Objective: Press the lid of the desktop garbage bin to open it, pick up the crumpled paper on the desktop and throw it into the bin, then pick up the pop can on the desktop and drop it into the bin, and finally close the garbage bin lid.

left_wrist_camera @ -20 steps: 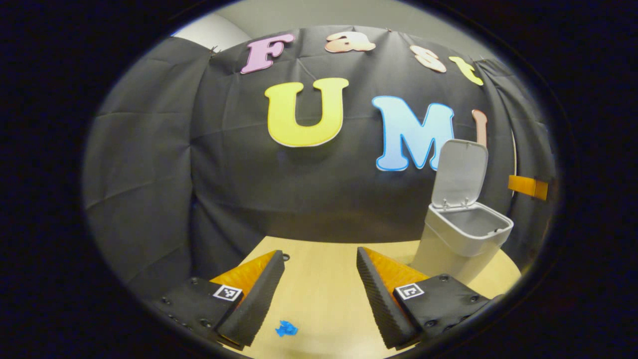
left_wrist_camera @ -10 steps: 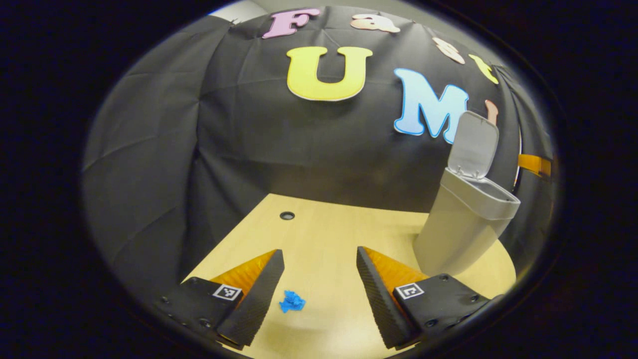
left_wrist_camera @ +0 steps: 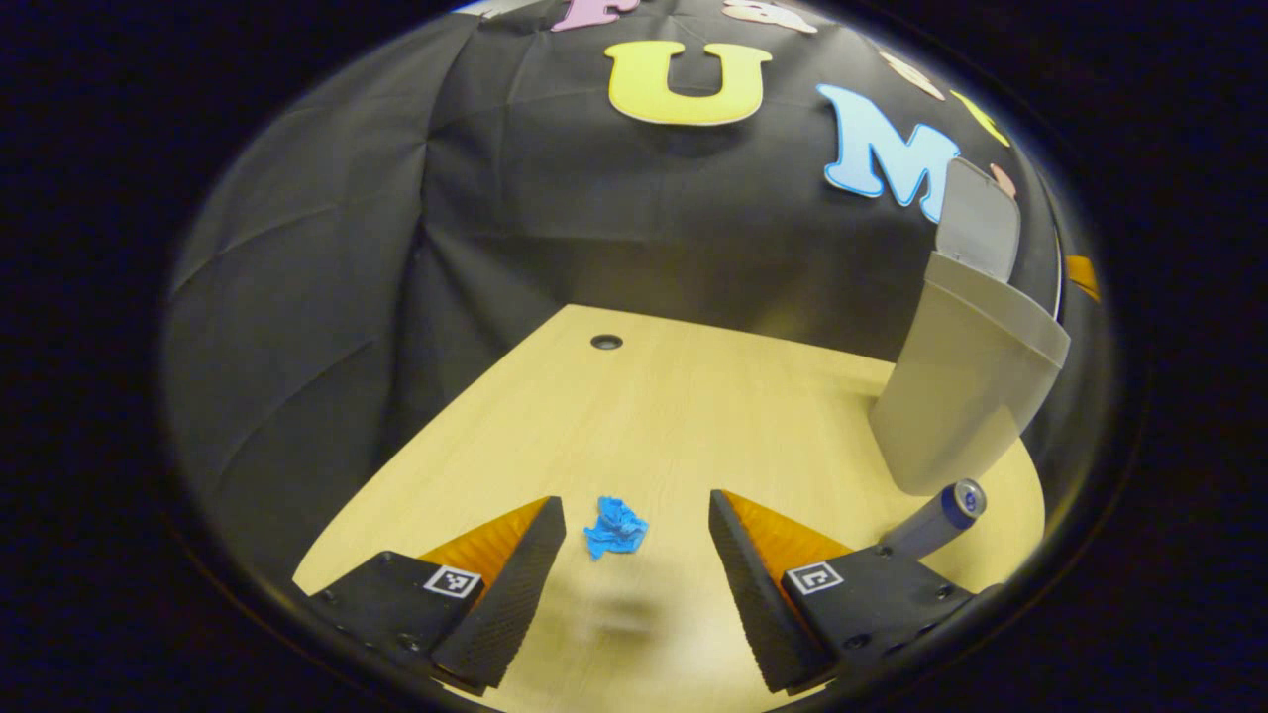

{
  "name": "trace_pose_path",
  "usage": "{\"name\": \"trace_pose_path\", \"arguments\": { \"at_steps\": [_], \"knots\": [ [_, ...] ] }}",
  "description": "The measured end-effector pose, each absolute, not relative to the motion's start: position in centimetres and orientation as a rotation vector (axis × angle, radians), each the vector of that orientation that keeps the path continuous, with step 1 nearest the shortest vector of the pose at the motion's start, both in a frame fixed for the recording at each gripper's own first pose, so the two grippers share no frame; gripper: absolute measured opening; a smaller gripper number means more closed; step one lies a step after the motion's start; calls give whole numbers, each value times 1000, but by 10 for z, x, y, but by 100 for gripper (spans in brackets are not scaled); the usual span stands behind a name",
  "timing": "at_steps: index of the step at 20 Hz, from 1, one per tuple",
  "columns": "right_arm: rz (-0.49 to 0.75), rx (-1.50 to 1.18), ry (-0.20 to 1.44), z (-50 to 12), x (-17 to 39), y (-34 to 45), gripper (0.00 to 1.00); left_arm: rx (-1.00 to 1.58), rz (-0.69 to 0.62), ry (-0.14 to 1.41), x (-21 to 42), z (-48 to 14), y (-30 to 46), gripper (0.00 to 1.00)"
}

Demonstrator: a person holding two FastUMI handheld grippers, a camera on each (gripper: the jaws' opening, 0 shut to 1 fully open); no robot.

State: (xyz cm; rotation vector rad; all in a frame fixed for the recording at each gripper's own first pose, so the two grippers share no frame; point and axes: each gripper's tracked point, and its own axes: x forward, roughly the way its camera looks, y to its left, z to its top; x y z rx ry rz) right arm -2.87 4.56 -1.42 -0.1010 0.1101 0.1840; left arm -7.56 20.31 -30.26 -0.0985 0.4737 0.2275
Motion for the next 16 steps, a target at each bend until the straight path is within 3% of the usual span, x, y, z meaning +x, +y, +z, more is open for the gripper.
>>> {"name": "trace_pose_path", "arguments": {
  "at_steps": [16],
  "knots": [
    [84, -173, 178, -28, -66, 18, 3, -13, 208, 628, -35, -400, 240, 96]
  ]
}}
